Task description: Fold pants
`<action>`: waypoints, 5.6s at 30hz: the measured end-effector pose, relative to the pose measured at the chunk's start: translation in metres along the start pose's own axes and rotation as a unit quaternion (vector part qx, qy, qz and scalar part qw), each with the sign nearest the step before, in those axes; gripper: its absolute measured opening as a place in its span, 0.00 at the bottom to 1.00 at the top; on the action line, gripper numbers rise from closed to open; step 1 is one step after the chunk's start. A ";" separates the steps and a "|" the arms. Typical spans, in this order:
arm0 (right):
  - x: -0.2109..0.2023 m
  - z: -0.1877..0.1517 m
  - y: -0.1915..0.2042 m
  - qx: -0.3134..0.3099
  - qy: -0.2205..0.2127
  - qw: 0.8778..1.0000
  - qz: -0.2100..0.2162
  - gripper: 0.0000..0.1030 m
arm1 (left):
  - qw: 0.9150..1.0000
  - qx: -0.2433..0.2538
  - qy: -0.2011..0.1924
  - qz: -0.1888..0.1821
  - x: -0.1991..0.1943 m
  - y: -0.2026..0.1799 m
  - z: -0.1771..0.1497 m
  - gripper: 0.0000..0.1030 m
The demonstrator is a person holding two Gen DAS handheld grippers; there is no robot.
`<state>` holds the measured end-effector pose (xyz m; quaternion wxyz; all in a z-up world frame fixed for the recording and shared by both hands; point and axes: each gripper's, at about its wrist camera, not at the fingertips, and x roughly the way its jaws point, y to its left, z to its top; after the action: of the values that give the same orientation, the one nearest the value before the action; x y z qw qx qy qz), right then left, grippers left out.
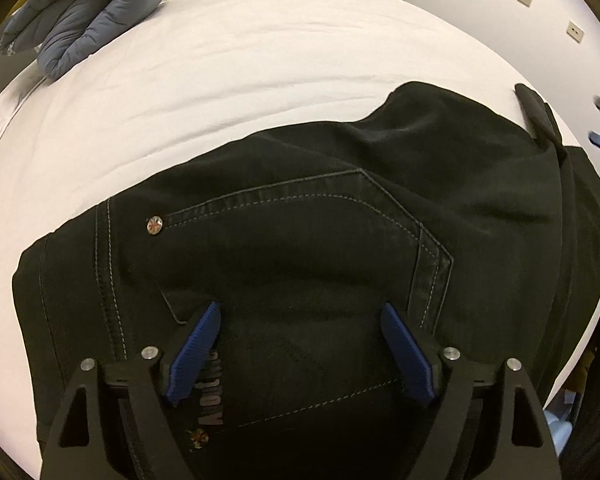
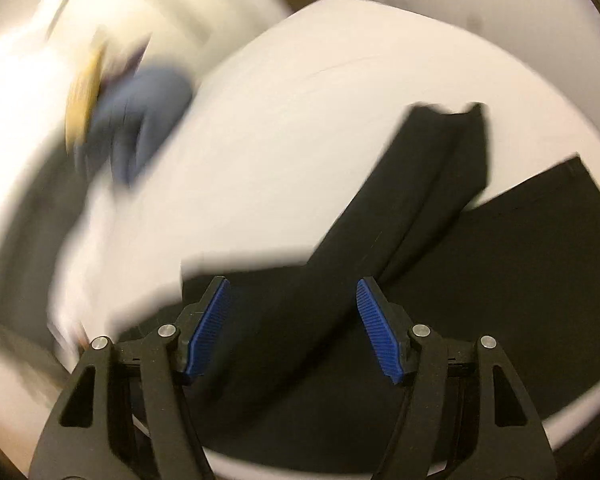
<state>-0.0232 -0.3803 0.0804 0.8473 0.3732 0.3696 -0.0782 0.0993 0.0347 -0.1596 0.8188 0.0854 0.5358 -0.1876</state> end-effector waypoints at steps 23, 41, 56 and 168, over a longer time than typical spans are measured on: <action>0.105 0.086 -0.116 0.153 0.009 0.988 0.020 0.43 | 1.000 -0.026 -0.012 -0.006 -0.003 0.011 -0.005 0.83; -0.092 -0.027 -0.156 0.166 -0.149 0.974 -0.035 0.02 | 0.999 -0.031 0.003 -0.003 -0.004 0.007 0.004 0.88; -0.103 -0.093 -0.216 0.278 -0.147 0.948 -0.048 0.02 | 0.999 -0.045 0.016 0.016 -0.007 -0.004 0.011 0.89; 0.238 -0.127 0.116 -0.090 0.199 0.972 0.087 0.06 | 0.985 -0.127 -0.105 -0.051 -0.053 0.015 0.005 0.90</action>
<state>0.1217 -0.1757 -0.0724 0.7906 0.3341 0.5023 0.1054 0.0910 0.0586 -0.1097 0.8640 -0.0671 0.4701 -0.1676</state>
